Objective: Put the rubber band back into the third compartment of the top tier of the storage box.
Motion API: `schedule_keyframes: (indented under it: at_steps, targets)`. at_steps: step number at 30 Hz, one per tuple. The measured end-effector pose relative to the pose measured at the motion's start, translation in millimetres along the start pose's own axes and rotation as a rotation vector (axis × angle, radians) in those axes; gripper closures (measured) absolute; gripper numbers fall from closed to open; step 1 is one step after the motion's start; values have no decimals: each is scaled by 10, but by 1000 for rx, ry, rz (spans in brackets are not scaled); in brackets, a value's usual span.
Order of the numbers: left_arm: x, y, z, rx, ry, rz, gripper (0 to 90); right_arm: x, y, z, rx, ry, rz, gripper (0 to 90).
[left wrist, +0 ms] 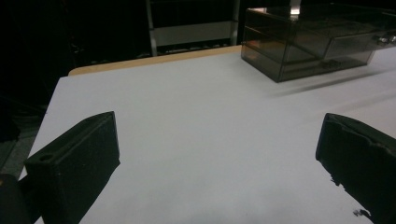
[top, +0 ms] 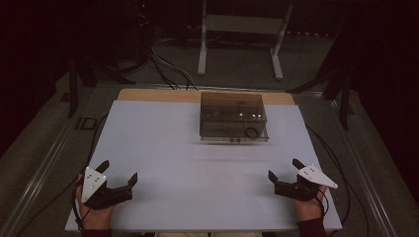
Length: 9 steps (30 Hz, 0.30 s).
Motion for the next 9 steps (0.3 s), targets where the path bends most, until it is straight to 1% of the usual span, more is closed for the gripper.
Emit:
schedule_keyframes:
  at_steps: [3,7,8,9]
  targets:
    - [15,5,-22,-6,-12,3,5,18,10,-21,-6,-10,-1,1]
    - [21,26,-49,-14,-20,-2,5,55,30,-51,5,-56,3,1]
    - [21,25,-59,-20,-25,-3,5,66,38,-61,12,-71,3,1]
    - [21,24,-73,-28,-30,3,5,88,48,-79,22,-97,6,1]
Point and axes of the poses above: each handheld gripper's, and its own axes: z roughly backward along the jaws, x roughly out of its underside, y roughly to its right, the point moved 2 cm from there along -z, roughly forward along the jaws, and after that the axes turned 13 degrees about z, right-handed, at the moved point
